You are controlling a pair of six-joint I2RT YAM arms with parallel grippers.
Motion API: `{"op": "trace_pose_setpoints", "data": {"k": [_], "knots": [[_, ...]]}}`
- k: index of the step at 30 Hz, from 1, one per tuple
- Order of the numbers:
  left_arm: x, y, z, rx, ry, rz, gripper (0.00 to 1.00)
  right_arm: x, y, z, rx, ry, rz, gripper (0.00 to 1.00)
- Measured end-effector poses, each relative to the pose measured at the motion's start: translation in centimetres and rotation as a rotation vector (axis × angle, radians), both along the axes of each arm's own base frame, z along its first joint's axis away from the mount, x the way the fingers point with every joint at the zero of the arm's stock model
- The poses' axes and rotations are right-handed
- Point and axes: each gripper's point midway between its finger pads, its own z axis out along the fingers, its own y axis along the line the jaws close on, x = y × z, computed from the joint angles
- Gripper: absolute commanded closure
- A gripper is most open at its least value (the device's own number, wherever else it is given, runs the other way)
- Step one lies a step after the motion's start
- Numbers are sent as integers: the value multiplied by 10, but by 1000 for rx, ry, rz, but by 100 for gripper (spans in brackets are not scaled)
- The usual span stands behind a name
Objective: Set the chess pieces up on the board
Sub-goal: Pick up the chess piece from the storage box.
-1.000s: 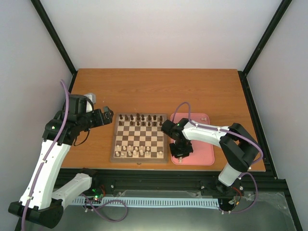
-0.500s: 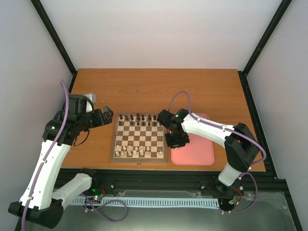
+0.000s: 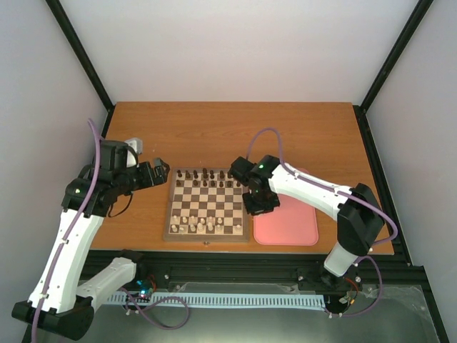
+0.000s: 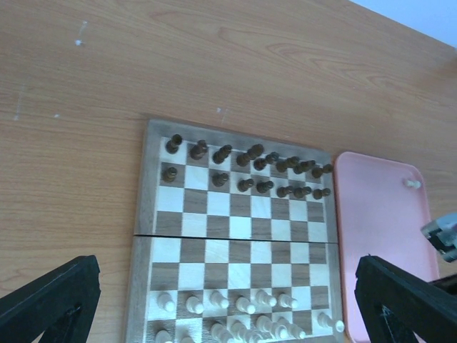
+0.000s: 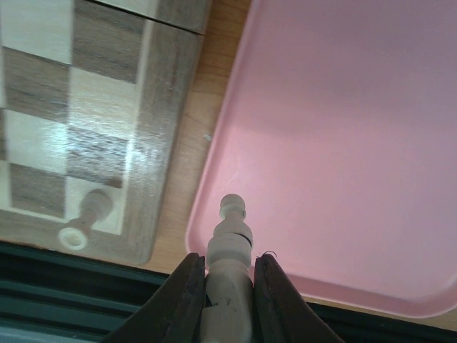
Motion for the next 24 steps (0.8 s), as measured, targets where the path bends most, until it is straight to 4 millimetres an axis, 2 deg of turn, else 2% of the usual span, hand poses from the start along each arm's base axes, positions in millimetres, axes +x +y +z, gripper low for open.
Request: {"op": "trace_pose_setpoints", "data": {"k": [4,8,11,18,20,24], "knots": [[0,-18,8,-81,-13,-68,0,2,13,16,75,-6,3,82],[6,-51,30,-283,-59,-159,0,17,34,57,218,-73,1,82],[11,-69,42,-419,-77,-198,1,33,44,96,343,-138,-18,82],[12,-89,67,-619,-104,-245,12,64,56,166,586,-237,-52,82],[12,-94,69,-681,-94,-245,17,68,64,186,651,-256,-40,82],[14,-100,66,-786,-45,-227,21,72,84,225,790,-293,5,82]]}}
